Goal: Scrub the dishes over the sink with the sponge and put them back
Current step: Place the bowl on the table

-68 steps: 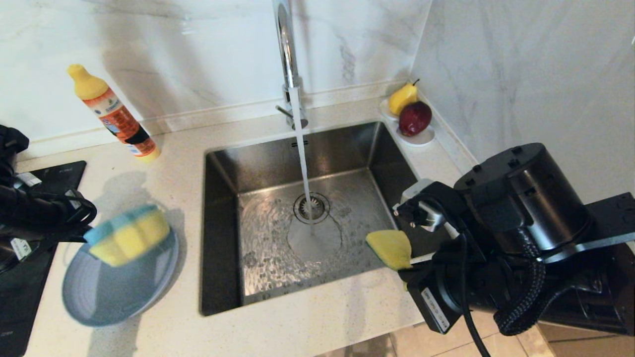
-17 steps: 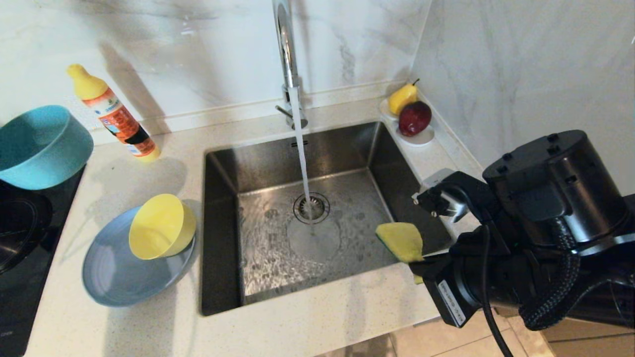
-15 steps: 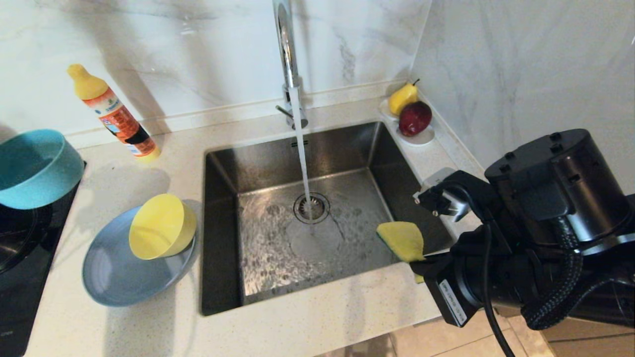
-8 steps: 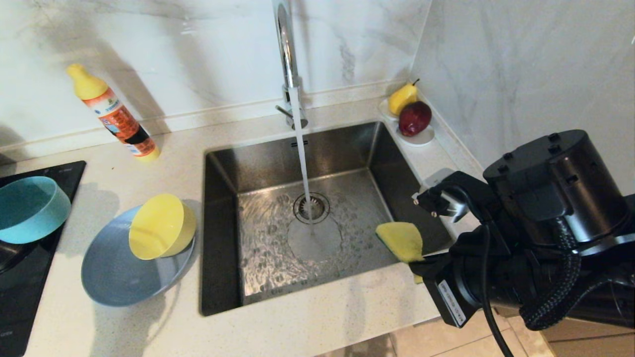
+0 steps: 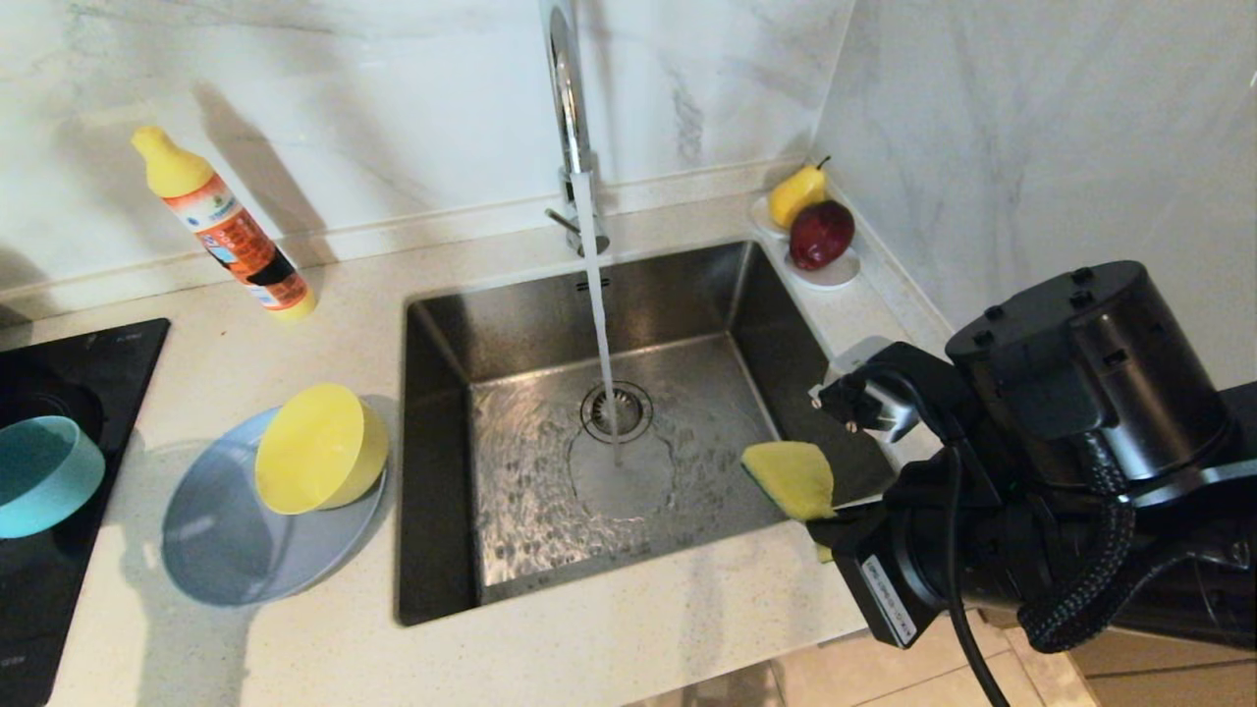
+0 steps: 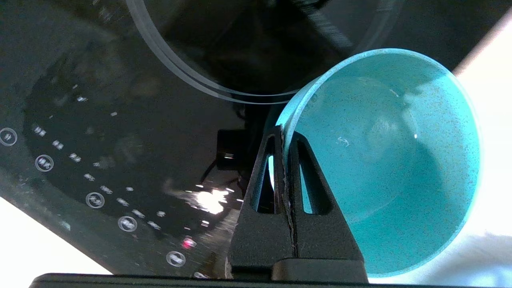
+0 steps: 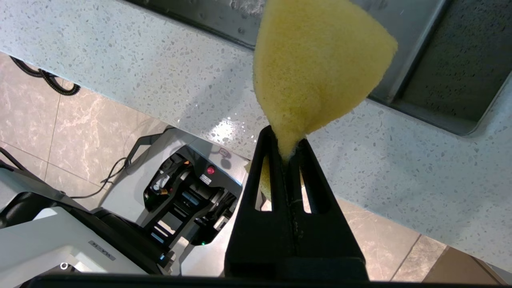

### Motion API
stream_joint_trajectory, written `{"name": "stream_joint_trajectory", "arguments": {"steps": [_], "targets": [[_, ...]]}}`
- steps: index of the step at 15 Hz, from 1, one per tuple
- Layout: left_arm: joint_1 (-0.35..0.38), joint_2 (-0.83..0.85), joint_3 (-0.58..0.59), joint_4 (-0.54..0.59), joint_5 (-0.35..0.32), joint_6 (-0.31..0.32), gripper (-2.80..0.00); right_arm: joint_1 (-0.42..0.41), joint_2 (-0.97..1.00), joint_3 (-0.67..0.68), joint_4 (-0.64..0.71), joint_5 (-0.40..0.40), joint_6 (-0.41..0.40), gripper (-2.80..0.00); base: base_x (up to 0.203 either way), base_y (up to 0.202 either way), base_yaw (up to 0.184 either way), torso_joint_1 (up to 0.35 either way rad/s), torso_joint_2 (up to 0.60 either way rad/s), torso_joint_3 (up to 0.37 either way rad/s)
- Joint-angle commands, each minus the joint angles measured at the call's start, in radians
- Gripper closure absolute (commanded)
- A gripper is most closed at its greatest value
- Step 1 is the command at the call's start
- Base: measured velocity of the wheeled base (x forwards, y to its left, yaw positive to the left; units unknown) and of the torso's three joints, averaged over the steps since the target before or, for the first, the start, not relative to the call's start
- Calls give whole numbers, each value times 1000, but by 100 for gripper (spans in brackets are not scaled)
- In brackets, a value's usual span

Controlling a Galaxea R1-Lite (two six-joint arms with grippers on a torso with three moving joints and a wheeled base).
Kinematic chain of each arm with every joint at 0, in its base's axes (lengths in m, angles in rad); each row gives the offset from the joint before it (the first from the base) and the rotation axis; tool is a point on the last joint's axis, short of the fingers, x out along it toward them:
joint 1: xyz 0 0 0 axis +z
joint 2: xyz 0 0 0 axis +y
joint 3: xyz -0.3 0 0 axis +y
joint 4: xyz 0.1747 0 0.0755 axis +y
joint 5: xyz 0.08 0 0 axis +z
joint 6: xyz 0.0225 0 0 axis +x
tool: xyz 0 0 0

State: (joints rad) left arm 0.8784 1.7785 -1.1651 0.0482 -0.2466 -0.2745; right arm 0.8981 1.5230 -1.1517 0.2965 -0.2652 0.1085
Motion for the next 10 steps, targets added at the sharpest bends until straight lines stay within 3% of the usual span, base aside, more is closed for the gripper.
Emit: {"name": "stream_joint_trajectory", "arguments": {"steps": [1,6,7,10], "targets": [[14,47,4,1,-4,-2,0,1,3,0,1,-2,0,0,0,0,0,0,0,0],[15,81,15,-1,4,1,0,1,0,-2,4,-2,2,0,0,0,0,0,0,0],[16,81,13,-1,4,0,-280,1,0,-2,4,-2,2,0,0,0,0,0,0,0],[19,78,4,13,-3,-6,-280,1,-4,0,5,-2,2,0,0,0,0,0,0,0]]}}
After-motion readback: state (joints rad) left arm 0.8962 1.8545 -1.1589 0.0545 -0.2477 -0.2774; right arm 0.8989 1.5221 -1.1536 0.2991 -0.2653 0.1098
